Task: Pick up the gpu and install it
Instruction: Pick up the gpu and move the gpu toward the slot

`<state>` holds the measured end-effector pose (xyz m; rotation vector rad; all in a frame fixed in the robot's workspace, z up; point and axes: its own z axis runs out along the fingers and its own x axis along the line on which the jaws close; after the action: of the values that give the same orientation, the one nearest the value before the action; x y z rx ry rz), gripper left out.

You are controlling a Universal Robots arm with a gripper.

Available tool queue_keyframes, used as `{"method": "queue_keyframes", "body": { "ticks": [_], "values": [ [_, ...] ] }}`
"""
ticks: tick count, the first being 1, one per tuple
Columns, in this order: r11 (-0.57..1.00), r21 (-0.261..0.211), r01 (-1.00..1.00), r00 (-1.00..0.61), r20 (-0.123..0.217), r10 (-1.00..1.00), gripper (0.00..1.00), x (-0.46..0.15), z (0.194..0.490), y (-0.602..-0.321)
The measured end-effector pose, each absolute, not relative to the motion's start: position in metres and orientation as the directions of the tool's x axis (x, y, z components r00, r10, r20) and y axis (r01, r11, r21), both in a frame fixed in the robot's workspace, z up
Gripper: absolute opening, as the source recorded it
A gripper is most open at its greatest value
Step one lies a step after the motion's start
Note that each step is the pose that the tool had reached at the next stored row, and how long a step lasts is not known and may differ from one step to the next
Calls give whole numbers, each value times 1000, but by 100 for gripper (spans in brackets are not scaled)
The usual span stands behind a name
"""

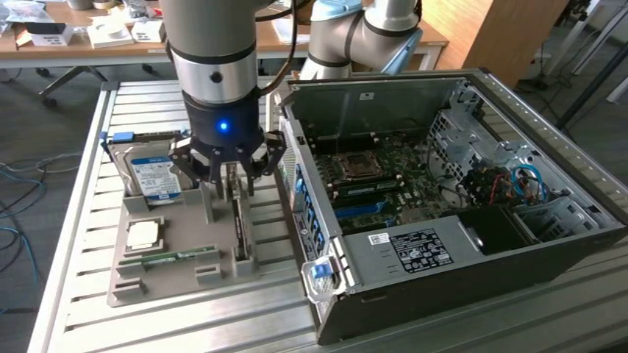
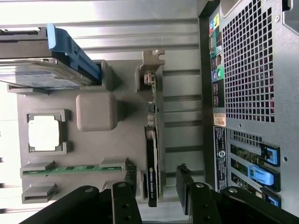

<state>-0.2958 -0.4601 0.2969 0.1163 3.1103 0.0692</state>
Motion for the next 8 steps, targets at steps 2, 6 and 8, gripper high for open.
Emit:
{"method": "queue_keyframes", "body": {
  "ticks": [2, 6, 8],
  "values": [
    [996, 45, 74, -997, -27, 75, 47, -296, 293, -460],
    [996, 45, 74, -997, -27, 75, 47, -296, 286, -460],
    [996, 45, 74, -997, -27, 75, 47, -296, 283, -460]
  ]
}}
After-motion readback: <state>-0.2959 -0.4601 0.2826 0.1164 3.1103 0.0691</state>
